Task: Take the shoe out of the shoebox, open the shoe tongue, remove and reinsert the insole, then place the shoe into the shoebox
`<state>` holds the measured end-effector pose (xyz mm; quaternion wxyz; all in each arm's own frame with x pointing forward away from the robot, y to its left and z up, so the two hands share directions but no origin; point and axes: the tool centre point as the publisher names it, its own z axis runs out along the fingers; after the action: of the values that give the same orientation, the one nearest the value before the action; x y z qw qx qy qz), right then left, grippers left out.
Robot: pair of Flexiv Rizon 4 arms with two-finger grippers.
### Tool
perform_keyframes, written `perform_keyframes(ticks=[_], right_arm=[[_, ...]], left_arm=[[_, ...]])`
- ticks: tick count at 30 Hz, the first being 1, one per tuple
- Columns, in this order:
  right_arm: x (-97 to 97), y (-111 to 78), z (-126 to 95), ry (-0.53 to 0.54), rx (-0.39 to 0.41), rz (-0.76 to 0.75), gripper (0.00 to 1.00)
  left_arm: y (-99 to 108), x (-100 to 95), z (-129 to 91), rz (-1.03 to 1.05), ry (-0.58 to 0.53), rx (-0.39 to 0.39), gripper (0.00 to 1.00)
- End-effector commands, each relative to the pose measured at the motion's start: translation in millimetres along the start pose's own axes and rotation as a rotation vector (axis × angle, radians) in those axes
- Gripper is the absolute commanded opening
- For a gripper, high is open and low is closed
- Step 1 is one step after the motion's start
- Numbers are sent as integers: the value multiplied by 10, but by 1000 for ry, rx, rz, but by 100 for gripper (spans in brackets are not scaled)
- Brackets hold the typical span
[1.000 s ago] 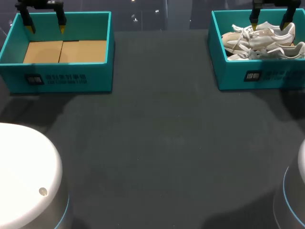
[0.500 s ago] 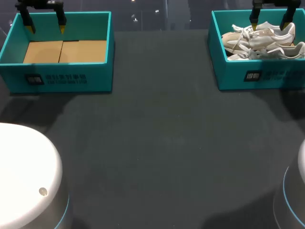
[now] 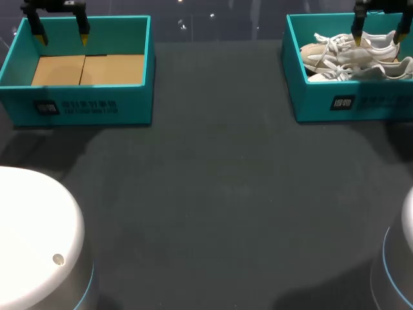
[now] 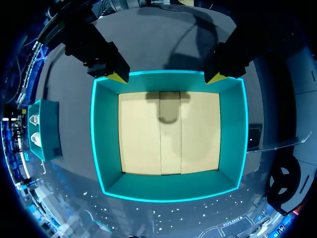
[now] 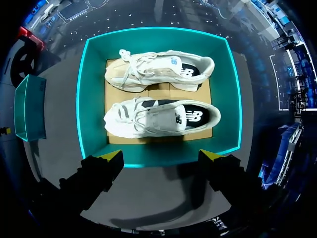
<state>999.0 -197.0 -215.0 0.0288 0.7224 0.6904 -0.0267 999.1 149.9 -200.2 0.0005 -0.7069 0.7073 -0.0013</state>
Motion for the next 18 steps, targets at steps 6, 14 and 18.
perform_keyframes(ticks=[6,14,18], right_arm=[[-429,-1,212,-13,-1,6,100],[-720,57,352,-31,-1,15,100],[-832,99,454,-26,9,5,100]], left_arm=[[-2,-1,-2,0,-1,-1,100],[-2,-1,-2,0,-1,-1,100],[-2,-1,-2,0,-1,-1,100]])
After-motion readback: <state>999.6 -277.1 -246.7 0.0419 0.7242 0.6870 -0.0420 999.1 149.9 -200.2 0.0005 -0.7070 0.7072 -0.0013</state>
